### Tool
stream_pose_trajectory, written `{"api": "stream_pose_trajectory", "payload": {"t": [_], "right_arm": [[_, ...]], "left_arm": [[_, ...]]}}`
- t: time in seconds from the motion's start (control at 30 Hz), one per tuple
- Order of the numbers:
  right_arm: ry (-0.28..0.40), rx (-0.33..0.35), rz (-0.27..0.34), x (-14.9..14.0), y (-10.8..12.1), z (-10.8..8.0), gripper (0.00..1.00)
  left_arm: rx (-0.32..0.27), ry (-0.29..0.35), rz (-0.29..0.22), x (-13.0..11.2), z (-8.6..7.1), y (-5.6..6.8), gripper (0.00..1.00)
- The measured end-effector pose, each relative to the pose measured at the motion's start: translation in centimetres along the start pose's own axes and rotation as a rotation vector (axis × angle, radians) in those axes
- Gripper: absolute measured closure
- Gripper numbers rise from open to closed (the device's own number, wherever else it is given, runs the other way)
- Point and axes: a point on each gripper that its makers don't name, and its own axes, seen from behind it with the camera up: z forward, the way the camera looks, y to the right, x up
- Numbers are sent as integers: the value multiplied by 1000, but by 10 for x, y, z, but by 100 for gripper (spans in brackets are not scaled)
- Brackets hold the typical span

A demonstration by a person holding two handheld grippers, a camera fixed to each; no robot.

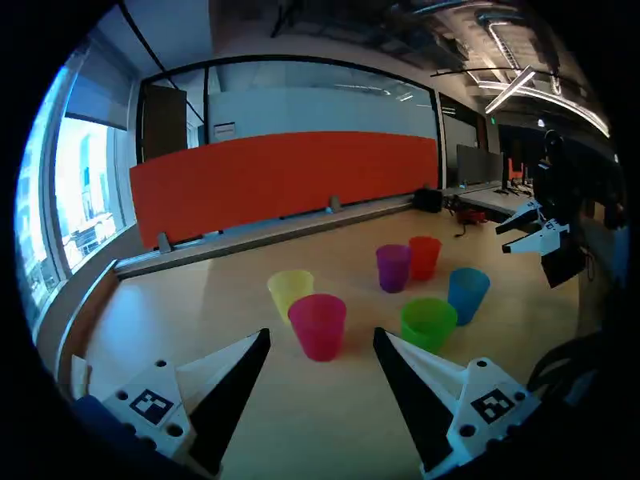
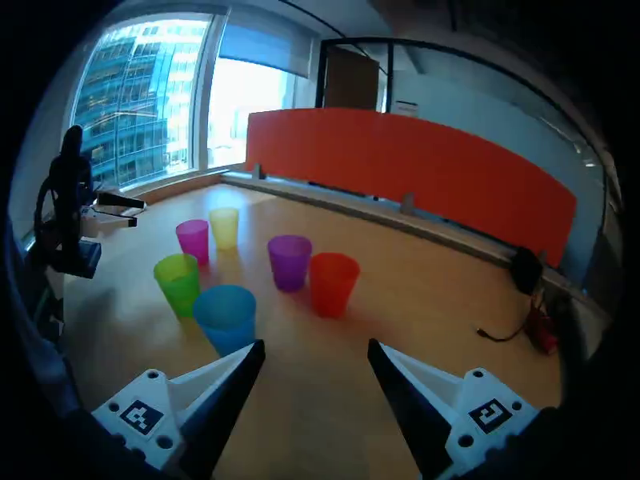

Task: Pour water

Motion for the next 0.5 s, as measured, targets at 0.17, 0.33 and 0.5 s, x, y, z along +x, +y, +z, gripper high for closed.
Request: {"api": "stream_pose_trajectory", "payload": {"t": [0.17,0.33,0.5], "right_arm": [[63,-89,27,7,14,1,0],[137,-170,61,19,26,1,0],[224,-243,102,38,37,-3,0]], "left_arm": [[62,45,1,8,-3,-9,4],[122,86,-20,14,-6,-17,4],[171,135,-53,23,-10,-25,4]]}}
